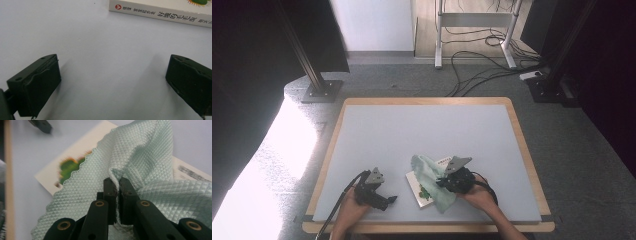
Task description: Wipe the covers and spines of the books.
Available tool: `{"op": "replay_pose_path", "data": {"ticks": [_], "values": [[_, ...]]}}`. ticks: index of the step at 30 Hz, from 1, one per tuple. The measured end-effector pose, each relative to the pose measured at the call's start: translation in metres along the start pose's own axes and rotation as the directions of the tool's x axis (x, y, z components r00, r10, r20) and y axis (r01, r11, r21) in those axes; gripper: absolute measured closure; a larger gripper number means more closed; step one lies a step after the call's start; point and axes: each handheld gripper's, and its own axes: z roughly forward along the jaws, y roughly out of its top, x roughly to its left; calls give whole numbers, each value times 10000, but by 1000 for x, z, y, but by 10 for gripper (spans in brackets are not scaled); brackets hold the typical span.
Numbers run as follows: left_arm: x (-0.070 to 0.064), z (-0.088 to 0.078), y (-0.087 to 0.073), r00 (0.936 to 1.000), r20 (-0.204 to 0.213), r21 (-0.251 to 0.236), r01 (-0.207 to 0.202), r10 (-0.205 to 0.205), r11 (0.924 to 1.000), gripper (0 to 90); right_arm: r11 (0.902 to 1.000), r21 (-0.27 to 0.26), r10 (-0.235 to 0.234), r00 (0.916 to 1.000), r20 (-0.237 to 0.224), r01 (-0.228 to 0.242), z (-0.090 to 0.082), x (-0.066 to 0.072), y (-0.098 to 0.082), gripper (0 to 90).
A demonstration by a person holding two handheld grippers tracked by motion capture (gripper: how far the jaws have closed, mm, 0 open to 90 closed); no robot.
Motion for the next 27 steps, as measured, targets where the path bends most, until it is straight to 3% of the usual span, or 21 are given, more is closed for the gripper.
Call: {"op": "replay_pose_path", "data": {"ticks": [2, 13, 19, 27], "values": [[0, 0, 0, 10000, 5, 6, -7, 7, 10000, 0, 9999, -138, 11, 9994, -345, -15, 6, 5, 4, 838], [0, 0, 0, 10000, 4, -8, 5, -5, 10000, 0, 9977, -187, -670, 9907, -1188, 652, 30, 34, 26, 838], [0, 0, 0, 10000, 4, -6, -9, 9, 10000, 0, 9964, -249, -831, 9872, -1358, 805, 38, 43, 34, 838], [0, 0, 0, 10000, 5, 0, -7, 7, 10000, 0, 9968, -388, -749, 9846, -1581, 696, 33, 49, 26, 838]]}}
